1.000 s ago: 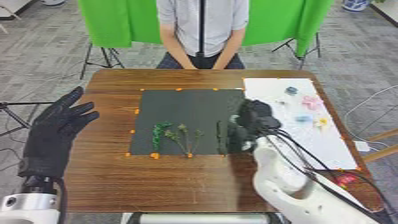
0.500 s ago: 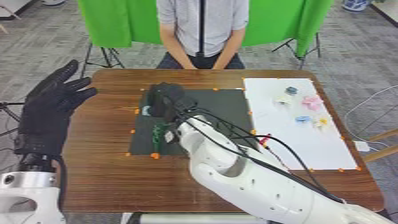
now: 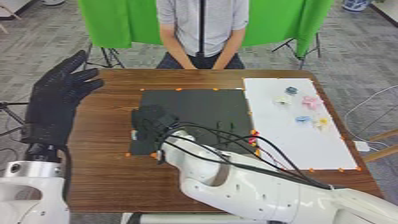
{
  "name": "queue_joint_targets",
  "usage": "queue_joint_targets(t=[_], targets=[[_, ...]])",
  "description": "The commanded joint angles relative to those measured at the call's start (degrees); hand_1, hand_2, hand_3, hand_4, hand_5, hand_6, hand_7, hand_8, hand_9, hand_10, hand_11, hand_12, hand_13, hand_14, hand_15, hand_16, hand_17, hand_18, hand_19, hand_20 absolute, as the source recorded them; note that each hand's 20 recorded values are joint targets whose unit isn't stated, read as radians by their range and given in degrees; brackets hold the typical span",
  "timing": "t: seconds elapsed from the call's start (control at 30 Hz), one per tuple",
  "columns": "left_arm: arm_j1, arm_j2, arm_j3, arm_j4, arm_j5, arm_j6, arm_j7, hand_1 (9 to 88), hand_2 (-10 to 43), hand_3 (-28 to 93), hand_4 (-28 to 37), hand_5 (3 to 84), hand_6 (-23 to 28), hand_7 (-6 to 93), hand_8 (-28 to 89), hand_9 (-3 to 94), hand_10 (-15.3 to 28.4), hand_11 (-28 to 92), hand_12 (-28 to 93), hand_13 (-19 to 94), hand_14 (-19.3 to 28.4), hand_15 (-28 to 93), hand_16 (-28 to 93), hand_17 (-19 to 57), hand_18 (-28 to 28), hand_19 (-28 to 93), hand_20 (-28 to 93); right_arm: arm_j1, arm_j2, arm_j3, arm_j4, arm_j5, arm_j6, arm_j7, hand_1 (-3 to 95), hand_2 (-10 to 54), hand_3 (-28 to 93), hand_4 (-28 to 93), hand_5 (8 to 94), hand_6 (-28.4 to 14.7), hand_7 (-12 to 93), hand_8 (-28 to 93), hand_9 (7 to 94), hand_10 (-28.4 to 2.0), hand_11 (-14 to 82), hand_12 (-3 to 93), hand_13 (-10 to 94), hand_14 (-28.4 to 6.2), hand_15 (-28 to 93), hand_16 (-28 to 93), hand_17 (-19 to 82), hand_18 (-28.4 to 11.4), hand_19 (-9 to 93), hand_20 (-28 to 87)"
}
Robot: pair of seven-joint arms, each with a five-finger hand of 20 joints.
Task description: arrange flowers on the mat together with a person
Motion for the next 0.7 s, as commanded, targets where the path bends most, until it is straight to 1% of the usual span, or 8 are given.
queue_joint_targets(t=[0.03,0.17,0.23,0.3,0.33,0.37,0.5,0.7], targets=[[0.6,-0.48,0.15,0.56,-0.01,-1.07,0.05,20.8,6.9,78,-28.3,34.3,7.0,14.5,-11,32.7,19.5,27,9,23,26.5,55,-12,-10.4,21.2,49,9,0.2,-0.7,0.1,1.1,-1.6,-2.6,1.2,55.2,-9.5,63,-28,78.1,4.6,20,-1,87.1,-5.9,27.3,33.8,78,-3.8,62,19,32,-14.7,81,8],[0.7,-0.72,0.26,0.61,0.07,-1.27,-0.15,20.8,6.9,78,-28.3,34.4,7.0,14.5,-11,32.7,19.5,27,9,23,26.6,55,-12,-10.4,21.2,49,9,-0.5,-0.7,1.1,1.0,-3.1,-5.5,1.2,54.2,-9.5,62,-28,75.9,4.6,19,-2,85.6,-6.3,28.1,32.9,77,-4.1,63,19,31,-14.8,81,8],[0.8,-0.95,0.13,0.64,0.51,-1.49,-0.61,20.8,6.8,78,-28.3,34.3,7.0,14.5,-11,32.7,19.6,27,9,23,26.5,55,-12,-10.4,21.2,49,9,-0.9,-0.9,1.6,0.8,-3.2,-6.2,1.2,54.0,-9.5,62,-28,75.4,4.5,19,-2,85.2,-6.4,28.1,32.8,76,-4.2,63,19,31,-14.8,81,8],[0.9,-0.99,0.16,0.71,0.32,-1.51,-0.59,20.8,6.8,78,-28.3,34.3,7.0,14.5,-11,32.7,19.6,27,9,23,26.5,55,-12,-10.4,21.2,49,9,-1.0,-0.9,1.7,0.7,-3.3,-6.5,0.9,53.0,-9.5,63,-28,73.7,3.8,19,-2,84.4,-6.5,27.8,33.1,76,-4.3,63,18,31,-14.9,81,8],[0.7,-1.35,0.16,0.75,0.68,-1.78,-1.34,20.8,6.7,78,-28.3,34.3,7.0,14.4,-11,32.7,19.5,27,9,23,26.5,55,-12,-10.4,21.2,49,9,-1.0,-0.8,1.7,0.6,-3.1,-6.9,1.0,52.7,-9.5,63,-28,73.4,3.8,19,-2,84.1,-6.6,27.7,33.1,76,-4.3,63,18,31,-14.9,81,8],[0.5,-1.27,0.28,0.85,0.69,-1.83,-1.22,20.9,6.6,78,-28.3,34.3,7.0,14.4,-11,32.7,19.5,27,9,23,26.5,56,-12,-10.5,21.2,49,9,-0.8,-0.9,1.6,0.6,-3.5,-7.0,1.3,51.7,-9.5,63,-28,72.9,3.8,19,-2,83.5,-6.9,28.9,32.3,76,-4.4,63,18,31,-14.9,80,8],[0.5,-1.67,0.17,0.84,1.06,-2.41,-1.89,21.2,6.1,78,-28.3,34.4,7.1,14.4,-11,32.7,19.6,27,9,23,26.5,56,-12,-10.5,21.1,49,9,-0.5,-0.7,1.1,0.4,-3.8,-7.7,1.8,46.0,-9.5,68,-28,68.9,3.5,19,-5,80.1,-8.1,33.9,28.3,74,-4.9,64,17,30,-15.2,80,8],[0.5,-2.25,0.13,0.84,1.55,-2.80,-2.87,21.5,5.8,78,-28.3,34.3,7.0,14.5,-11,32.8,19.7,27,9,23,26.5,56,-12,-10.5,21.1,49,9,-1.1,-0.7,1.5,-0.2,-3.6,-8.8,2.0,44.3,-9.5,68,-28,67.5,3.4,18,-12,78.0,-8.8,36.8,25.3,73,-5.3,64,17,29,-15.6,80,9]])
